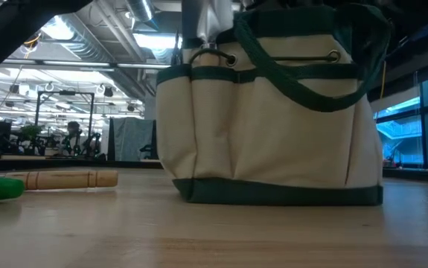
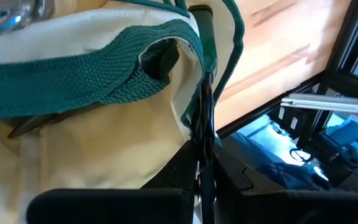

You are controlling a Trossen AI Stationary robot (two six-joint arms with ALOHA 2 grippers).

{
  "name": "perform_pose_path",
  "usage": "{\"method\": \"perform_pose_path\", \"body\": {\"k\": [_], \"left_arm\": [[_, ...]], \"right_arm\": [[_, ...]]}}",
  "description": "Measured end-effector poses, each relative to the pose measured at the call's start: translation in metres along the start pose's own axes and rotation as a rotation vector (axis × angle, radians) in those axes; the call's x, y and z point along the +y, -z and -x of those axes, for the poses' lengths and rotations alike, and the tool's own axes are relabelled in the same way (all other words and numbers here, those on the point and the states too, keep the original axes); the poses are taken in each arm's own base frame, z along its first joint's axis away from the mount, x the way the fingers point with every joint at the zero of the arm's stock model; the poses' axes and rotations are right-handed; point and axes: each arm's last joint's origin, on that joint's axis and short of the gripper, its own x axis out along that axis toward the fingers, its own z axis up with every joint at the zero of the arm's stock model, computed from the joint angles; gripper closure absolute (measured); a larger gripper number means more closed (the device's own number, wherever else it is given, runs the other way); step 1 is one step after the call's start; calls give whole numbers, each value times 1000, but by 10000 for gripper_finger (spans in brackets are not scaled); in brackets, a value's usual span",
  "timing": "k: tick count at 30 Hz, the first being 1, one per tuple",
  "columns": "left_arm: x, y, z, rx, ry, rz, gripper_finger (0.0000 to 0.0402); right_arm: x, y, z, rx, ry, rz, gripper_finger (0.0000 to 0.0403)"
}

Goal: Pick & Place Garden tools in Gardening bag
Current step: Put the green fruit pruner into the green gardening bag

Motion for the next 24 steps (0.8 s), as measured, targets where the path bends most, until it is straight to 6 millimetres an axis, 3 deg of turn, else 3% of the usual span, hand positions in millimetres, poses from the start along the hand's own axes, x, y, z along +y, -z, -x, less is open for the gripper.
{"method": "perform_pose_path", "body": {"k": [4,13,19,24], "left_arm": [[-2,-1,0,-11,21,-10,385],[-5,-5,2,-29,52,-13,385],[-5,-8,5,-34,56,-13,385],[-8,-10,6,-43,93,-25,381]], "right_arm": [[2,1,-3,13,1,-121,169],[14,10,-30,129,-10,-132,169],[12,18,-52,199,183,-127,169],[11,21,-62,216,231,-109,169]]}}
